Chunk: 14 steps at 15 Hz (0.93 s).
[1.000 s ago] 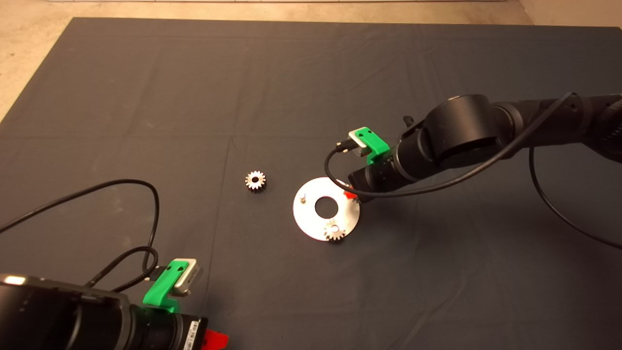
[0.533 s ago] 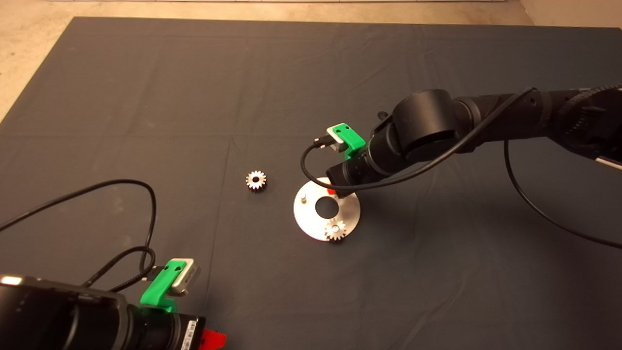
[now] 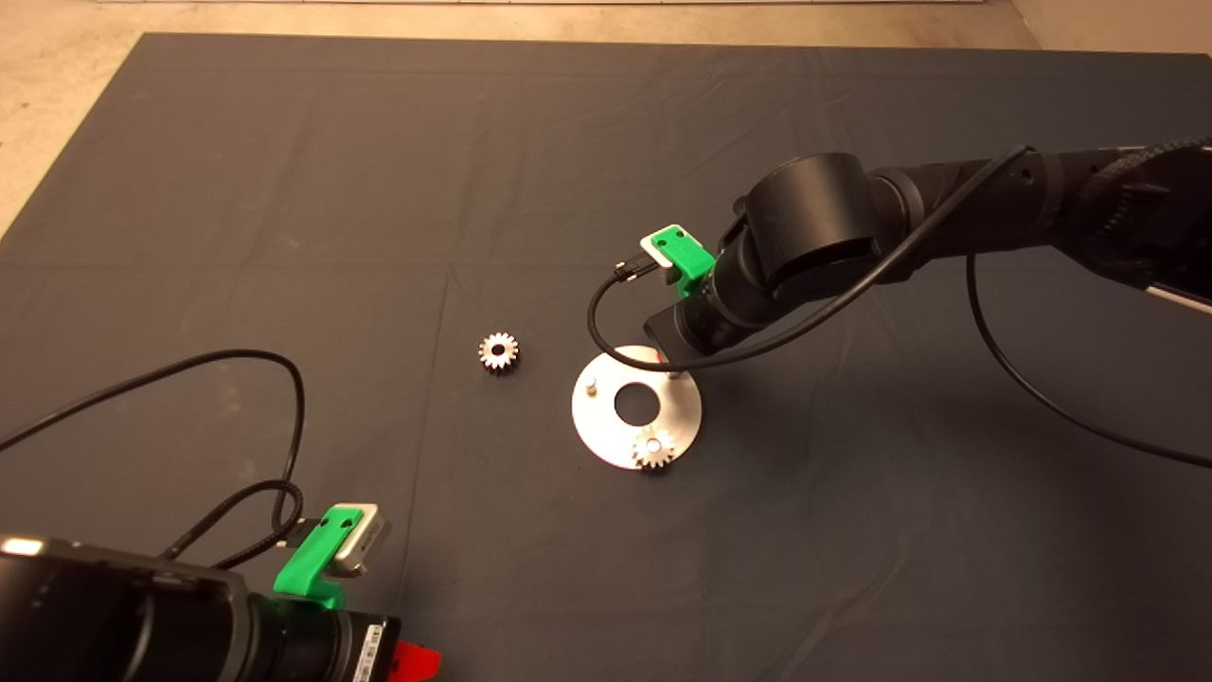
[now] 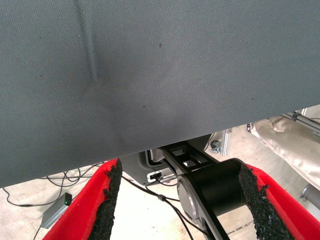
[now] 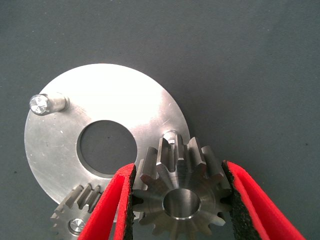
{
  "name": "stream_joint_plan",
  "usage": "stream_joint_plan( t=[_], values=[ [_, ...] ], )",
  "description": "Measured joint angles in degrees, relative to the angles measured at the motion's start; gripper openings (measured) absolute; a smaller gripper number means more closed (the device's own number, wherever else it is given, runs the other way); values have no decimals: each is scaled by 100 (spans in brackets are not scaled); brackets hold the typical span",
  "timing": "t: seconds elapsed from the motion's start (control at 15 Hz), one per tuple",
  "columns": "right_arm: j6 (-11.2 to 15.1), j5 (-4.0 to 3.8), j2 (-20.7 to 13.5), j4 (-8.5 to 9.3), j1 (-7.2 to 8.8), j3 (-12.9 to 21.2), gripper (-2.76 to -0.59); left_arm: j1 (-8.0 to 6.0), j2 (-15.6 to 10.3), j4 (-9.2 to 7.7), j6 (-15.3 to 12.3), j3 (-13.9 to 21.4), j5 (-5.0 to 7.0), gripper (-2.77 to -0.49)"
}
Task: Install three planetary gears onto the carrier pins
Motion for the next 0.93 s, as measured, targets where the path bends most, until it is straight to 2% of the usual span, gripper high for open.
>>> stream_joint_plan(
  t=[0.8, 0.93],
  values=[
    [-2, -13, 0, 13, -17, -111, -234, 0, 9, 0, 0, 0, -1, -163],
    [-2, -15, 0, 13, -48, -150, -234, 0, 8, 0, 0, 0, -54, -163]
  ],
)
